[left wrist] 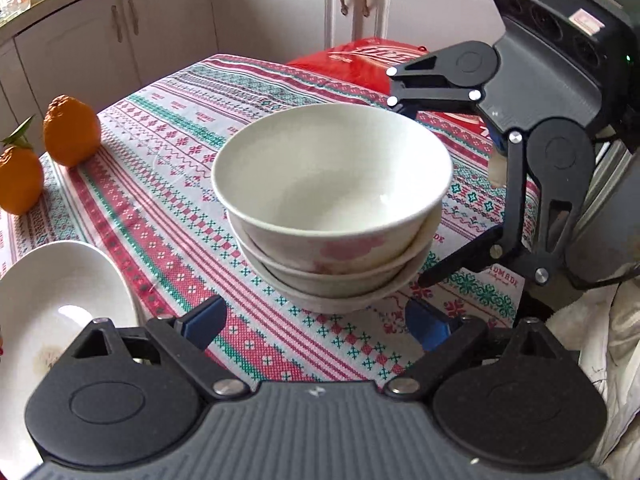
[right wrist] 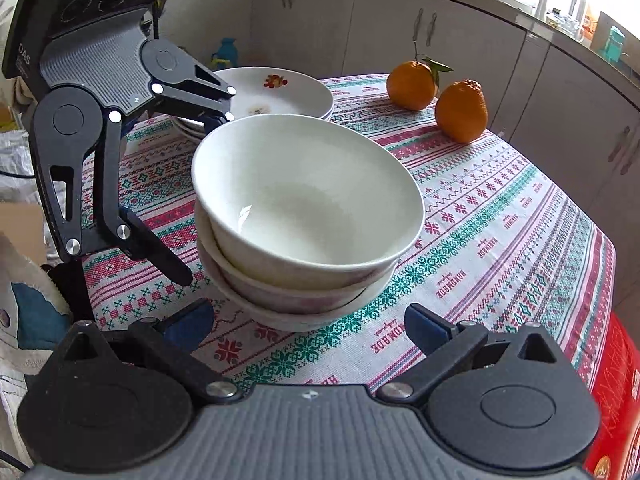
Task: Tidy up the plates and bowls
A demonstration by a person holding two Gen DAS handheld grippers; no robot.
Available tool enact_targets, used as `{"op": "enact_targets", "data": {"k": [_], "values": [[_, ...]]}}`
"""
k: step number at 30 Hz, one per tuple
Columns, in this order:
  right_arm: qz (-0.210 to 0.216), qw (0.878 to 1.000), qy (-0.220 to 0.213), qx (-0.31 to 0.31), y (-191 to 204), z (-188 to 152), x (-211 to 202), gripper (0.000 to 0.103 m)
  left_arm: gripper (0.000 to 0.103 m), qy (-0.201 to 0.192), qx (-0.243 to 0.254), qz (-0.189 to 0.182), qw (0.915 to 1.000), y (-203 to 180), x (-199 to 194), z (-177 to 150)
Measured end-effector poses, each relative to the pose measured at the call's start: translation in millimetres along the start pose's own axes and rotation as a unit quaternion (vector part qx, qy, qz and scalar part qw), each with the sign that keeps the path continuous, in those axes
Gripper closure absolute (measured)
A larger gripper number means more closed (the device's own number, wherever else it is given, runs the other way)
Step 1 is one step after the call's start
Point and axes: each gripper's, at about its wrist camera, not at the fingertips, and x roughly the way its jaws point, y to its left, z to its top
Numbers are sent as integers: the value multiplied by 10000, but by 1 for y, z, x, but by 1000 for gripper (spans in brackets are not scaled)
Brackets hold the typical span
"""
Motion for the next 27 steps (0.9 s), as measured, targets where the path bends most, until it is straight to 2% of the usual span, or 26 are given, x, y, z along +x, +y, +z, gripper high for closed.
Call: {"op": "enact_targets", "data": {"k": [8, 13, 21, 27], "values": [[633, 9965, 201, -517, -14, 10, 9, 8, 15, 200, 693, -407, 9966, 5, 15, 10], [889, 9939, 277, -584, -19, 15, 11, 12, 18, 244, 853, -689, 9937, 13, 18, 16], [1007, 9927, 327, -569, -20, 17, 13, 16, 22, 229, 992, -989, 9899, 19, 21, 20], [969, 9930, 393, -549, -20, 19, 13, 16, 23, 165, 1041, -1002, 9894, 22, 17, 17]]}}
